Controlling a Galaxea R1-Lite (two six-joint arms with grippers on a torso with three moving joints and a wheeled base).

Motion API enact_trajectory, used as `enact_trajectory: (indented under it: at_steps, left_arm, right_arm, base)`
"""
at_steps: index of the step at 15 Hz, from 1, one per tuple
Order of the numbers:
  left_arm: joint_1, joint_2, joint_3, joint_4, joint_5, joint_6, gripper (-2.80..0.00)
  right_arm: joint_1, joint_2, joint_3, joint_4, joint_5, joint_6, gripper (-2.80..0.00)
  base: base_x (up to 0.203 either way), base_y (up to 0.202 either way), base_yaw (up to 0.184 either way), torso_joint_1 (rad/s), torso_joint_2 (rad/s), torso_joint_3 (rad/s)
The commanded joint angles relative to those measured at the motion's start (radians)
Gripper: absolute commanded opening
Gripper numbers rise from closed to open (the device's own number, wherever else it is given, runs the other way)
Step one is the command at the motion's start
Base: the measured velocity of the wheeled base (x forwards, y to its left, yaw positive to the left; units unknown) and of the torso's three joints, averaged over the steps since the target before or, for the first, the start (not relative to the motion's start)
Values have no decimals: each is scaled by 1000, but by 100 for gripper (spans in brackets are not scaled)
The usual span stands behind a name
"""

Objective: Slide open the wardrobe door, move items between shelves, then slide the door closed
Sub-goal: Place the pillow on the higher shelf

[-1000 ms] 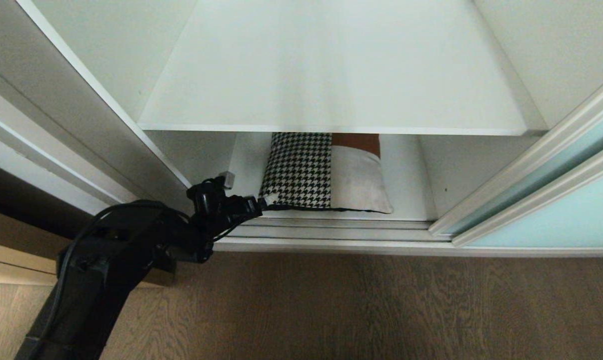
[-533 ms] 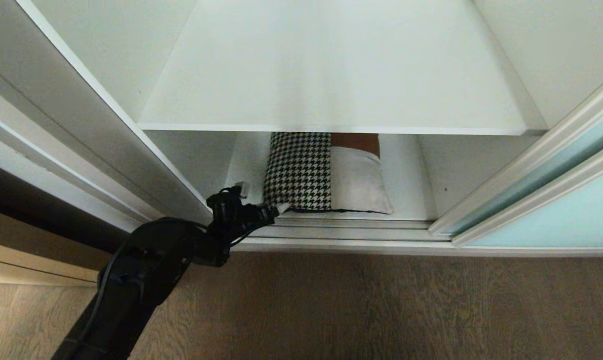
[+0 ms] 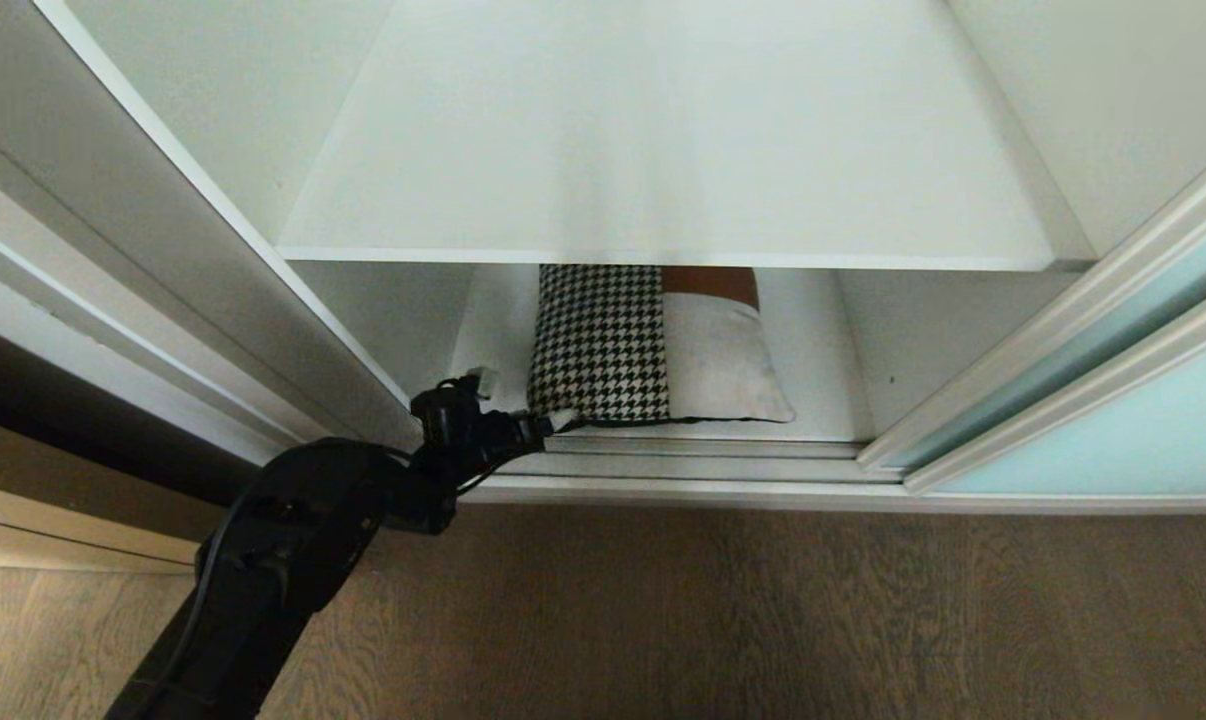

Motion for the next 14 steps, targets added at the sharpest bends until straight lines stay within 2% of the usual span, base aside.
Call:
enact_trajectory:
  at_steps: [1, 7, 12, 13, 14]
  left_arm:
    - [6, -10, -1, 14, -6, -5, 0]
    - [5, 15, 0, 28, -16, -42, 0]
    - [5, 4, -1, 14, -27, -46, 0]
    - [5, 10, -1, 5, -26, -45, -280]
    - [5, 17, 0, -18, -27, -45, -280]
  right_arm:
    - [0, 0, 0, 0, 0, 0, -280]
    - [0, -1, 0, -1, 0, 0, -280]
    - [0, 0, 0, 0, 0, 0, -280]
    - [0, 0, 1, -1, 0, 0, -280]
    - [0, 0, 0, -2, 0, 0, -280]
  base:
    - [0, 0, 0, 0, 0, 0]
    - [0, 0, 0, 0, 0, 0]
    - [0, 0, 0, 0, 0, 0]
    - [0, 0, 0, 0, 0, 0]
    - [0, 0, 0, 0, 0, 0]
